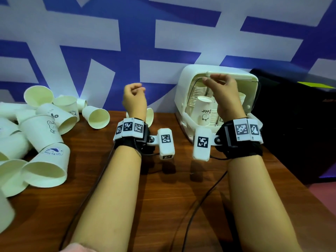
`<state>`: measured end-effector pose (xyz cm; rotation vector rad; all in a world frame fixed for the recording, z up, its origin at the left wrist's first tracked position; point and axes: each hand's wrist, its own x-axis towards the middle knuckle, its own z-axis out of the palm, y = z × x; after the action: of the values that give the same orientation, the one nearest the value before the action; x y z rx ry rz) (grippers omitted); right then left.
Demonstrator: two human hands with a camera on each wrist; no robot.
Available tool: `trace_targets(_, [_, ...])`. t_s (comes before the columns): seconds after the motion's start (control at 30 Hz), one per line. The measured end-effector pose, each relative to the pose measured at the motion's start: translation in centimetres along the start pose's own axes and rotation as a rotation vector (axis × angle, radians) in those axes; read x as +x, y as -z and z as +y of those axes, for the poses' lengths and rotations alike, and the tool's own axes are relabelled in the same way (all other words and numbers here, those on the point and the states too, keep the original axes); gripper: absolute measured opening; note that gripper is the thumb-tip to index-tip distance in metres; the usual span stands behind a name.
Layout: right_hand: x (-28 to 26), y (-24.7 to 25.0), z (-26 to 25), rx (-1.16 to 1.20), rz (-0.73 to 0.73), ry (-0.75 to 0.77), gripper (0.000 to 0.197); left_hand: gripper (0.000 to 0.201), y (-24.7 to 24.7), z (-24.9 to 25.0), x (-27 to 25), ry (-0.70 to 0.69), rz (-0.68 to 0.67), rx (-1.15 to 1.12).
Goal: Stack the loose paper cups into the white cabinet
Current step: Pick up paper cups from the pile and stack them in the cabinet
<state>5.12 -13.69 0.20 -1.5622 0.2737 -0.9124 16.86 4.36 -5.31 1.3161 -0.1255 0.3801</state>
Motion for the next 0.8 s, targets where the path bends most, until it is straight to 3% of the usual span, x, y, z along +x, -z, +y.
trace_targets(0.13, [-0.9, -1.8, 0.3, -0.028, -0.073, 0.000, 0.031, 0.026, 2.2, -2.0, 2.2, 0.219, 0.138, 0.006])
trace_targets(0.33, [-2.4, -4.7, 1.9, -0.093, -0.211, -0.035, 0.029, 0.039, 3.5, -5.1, 2.0, 0.410, 0.087, 0.059])
trace_targets(0.57, [-2.2, -9.7, 3.3, -0.127, -0.379, -0.172, 0.045, 0.053, 3.7, -6.3, 1.9, 0.554, 0.109, -0.044])
trace_targets(0.7, [-1.2, -12.5, 3.8, -0.204, -0.491, -0.259, 0.051, 0.071, 3.9, -7.1, 2.8, 0.613, 0.049, -0.079])
trace_targets(0.8, [-1.0, -13.2, 4.2, -0.249, -0.572, -0.321, 0.055, 0.057, 4.3, -7.0, 3.2, 0.687, -0.082, -0.154])
